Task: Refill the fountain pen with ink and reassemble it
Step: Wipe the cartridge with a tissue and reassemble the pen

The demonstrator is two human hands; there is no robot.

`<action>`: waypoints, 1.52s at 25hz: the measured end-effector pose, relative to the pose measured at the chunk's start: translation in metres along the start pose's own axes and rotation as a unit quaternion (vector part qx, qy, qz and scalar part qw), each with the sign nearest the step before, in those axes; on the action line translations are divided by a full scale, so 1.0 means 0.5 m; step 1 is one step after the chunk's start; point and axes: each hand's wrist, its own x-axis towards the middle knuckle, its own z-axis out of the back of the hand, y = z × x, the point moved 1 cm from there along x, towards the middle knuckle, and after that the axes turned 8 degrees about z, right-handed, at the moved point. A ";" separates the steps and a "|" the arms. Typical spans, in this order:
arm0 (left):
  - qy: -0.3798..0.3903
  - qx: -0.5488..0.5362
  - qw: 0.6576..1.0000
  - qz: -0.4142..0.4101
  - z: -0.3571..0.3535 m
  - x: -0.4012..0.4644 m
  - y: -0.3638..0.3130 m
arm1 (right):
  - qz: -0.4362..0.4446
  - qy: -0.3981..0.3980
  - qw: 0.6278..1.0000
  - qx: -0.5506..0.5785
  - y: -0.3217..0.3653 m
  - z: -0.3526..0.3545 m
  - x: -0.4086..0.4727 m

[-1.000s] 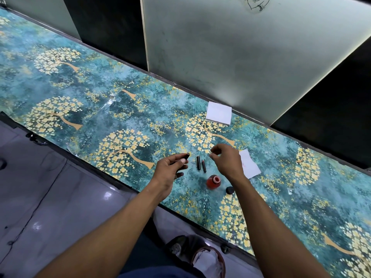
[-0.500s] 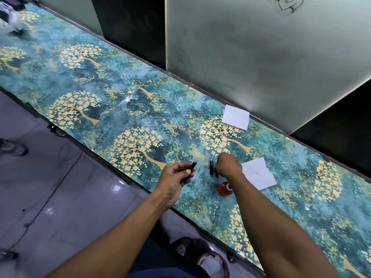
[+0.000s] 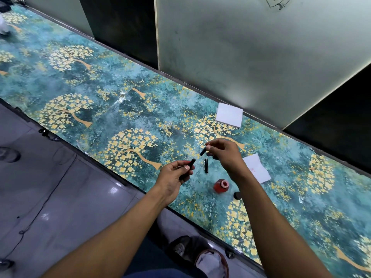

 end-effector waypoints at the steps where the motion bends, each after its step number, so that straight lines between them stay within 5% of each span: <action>1: 0.003 0.003 1.000 0.001 -0.005 0.000 0.000 | 0.003 0.012 1.000 0.029 0.008 0.004 -0.013; 38: 0.055 0.038 0.998 0.006 -0.057 -0.040 0.032 | 0.011 0.016 0.998 0.061 -0.005 0.041 -0.129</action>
